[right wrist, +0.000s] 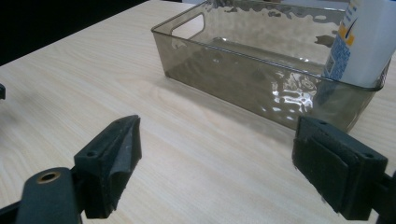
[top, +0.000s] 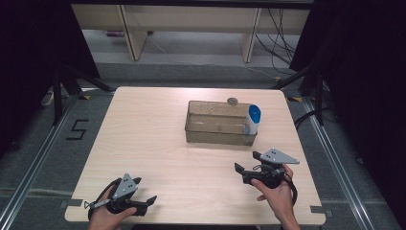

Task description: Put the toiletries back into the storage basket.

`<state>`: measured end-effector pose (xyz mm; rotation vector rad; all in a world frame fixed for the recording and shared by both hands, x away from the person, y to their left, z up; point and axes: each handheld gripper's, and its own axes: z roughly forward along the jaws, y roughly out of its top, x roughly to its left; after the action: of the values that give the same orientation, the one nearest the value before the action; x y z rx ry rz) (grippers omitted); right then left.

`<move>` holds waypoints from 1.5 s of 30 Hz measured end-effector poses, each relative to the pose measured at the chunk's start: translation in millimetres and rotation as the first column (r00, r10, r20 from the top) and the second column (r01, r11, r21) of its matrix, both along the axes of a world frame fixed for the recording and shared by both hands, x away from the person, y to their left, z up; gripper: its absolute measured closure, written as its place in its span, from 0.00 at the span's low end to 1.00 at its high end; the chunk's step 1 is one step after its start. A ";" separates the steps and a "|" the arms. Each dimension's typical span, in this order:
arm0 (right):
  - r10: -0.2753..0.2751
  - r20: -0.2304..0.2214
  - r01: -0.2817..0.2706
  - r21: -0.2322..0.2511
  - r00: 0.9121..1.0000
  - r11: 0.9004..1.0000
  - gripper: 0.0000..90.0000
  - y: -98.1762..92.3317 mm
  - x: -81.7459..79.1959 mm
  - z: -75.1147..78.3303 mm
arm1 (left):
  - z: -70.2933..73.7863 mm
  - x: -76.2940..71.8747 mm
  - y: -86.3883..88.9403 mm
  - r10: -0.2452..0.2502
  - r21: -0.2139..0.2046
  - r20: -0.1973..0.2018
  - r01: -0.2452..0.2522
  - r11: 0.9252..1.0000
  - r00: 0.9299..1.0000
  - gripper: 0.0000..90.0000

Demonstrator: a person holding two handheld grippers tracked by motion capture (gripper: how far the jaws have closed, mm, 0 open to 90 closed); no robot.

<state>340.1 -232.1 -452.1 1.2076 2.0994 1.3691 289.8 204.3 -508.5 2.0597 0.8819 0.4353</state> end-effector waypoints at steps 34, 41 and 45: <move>0.054 -0.025 -0.054 0.013 0.998 0.998 0.18 -8.0 -34.5 -17.5 | -0.1 0.3 1.3 -0.001 0.022 -0.004 0.001 1.000 1.000 0.17; 0.059 -0.040 -0.059 -0.015 0.997 0.998 0.18 -11.8 -39.9 -19.8 | 0.4 0.9 2.6 -0.001 0.041 -0.001 0.001 0.999 1.000 0.17; 0.058 -0.040 -0.059 -0.015 0.998 0.998 0.18 -14.2 -43.0 -20.9 | 0.1 0.3 1.6 0.000 0.025 -0.004 0.000 1.000 1.000 0.17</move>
<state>297.1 -246.3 -473.0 1.1847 2.1847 1.3607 290.1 205.9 -508.5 2.0838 0.8829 0.4448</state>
